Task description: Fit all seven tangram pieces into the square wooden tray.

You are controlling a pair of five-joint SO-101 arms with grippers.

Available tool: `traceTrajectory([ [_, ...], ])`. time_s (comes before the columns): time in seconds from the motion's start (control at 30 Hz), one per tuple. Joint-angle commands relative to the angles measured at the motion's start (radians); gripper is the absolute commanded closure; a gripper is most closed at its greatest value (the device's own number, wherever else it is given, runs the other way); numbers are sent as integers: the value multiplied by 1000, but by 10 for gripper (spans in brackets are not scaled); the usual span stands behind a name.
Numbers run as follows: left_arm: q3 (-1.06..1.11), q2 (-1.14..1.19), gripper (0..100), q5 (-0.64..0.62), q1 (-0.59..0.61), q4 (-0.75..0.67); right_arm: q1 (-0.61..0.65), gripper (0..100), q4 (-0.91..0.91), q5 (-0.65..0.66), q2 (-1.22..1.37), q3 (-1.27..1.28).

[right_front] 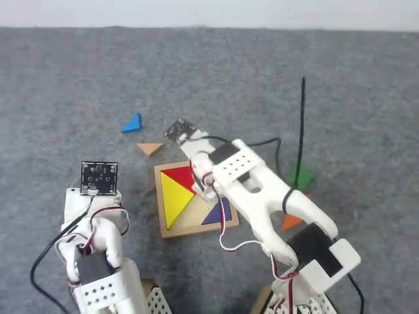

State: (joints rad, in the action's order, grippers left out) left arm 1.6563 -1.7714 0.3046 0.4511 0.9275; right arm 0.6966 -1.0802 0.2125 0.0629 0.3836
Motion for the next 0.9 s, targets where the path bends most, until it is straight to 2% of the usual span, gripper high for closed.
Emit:
traceTrajectory([
  [0.0,-7,6,985,14,2,2,-13,982,-65,57,-68,-132],
  [0.2,-7,6,985,14,2,2,-15,819,-101,89,-27,-184],
  [0.27,-7,6,985,14,2,2,-12,792,-99,124,24,-183],
  [0.5,-7,6,985,14,2,2,-10,840,-36,135,216,-189],
  [0.67,-7,6,985,14,2,2,-22,998,-48,130,234,-219],
  [0.87,-7,6,985,14,2,2,-67,991,-113,130,153,-249],
])
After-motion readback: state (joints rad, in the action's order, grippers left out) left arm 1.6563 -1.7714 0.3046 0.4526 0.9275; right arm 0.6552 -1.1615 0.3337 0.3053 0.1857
